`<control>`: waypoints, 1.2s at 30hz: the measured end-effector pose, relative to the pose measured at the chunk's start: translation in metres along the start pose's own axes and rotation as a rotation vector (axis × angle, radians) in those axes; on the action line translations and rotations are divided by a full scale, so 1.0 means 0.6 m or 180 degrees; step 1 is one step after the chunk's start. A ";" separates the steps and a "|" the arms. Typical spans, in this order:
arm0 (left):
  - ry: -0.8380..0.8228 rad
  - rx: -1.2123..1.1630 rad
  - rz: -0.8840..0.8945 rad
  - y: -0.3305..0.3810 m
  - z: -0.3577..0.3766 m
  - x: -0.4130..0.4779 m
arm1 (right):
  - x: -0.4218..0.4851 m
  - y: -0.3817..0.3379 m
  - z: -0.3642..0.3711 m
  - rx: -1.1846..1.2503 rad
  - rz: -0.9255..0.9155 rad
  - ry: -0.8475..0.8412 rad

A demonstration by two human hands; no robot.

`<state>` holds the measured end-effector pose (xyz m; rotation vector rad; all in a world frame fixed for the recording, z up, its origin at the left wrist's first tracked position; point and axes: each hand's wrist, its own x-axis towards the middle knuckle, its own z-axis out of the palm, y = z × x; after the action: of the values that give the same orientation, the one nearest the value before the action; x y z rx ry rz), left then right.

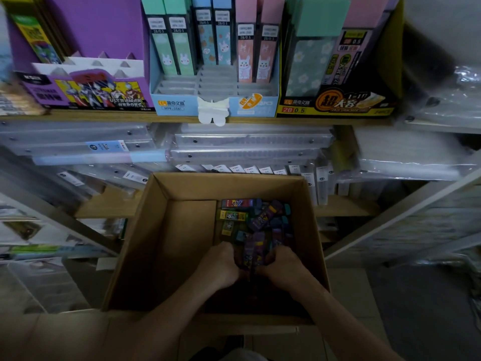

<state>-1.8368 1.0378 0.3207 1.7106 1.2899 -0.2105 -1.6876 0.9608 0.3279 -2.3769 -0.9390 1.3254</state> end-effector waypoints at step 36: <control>0.0337 -0.4453 0.0852 0.094 -0.080 -0.134 | -0.115 -0.152 -0.074 0.2237 -0.2004 -0.0262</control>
<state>-1.8433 1.0217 0.4289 0.6304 0.8409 0.7864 -1.7138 0.9885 0.4447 -1.3624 -0.9274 1.2192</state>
